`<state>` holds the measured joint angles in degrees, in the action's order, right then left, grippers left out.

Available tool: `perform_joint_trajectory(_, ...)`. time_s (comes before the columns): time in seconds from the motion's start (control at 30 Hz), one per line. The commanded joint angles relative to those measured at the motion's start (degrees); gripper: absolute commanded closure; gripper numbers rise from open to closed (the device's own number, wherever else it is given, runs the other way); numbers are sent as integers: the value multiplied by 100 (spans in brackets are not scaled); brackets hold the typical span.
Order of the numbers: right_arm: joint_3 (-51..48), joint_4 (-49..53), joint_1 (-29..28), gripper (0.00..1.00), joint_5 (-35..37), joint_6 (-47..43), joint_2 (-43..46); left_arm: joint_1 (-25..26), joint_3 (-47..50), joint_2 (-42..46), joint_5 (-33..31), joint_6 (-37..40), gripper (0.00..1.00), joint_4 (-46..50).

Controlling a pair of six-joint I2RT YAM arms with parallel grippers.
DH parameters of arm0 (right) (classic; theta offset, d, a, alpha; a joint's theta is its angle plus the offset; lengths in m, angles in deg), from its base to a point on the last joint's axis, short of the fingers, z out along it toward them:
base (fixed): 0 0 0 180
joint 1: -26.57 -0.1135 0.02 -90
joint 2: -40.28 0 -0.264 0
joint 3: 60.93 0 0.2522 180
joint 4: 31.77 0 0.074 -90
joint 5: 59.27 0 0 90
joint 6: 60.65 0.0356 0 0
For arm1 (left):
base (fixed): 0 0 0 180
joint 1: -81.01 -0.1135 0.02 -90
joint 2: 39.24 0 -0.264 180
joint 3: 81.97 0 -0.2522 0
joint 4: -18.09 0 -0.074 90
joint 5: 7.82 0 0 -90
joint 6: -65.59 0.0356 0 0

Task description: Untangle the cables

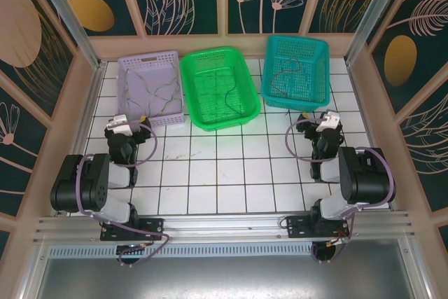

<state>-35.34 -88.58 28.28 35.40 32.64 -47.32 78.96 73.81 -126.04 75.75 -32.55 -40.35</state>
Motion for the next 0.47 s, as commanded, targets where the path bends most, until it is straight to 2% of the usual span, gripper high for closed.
perform_joint_trajectory(0.0,40,-284,-41,1,78,-56,-56,-33,-111,-13,46,50,1,-430)
perform_joint_trajectory(0.43,35,-322,-144,1,252,-119,-65,-7,-155,9,-3,67,1,-321)
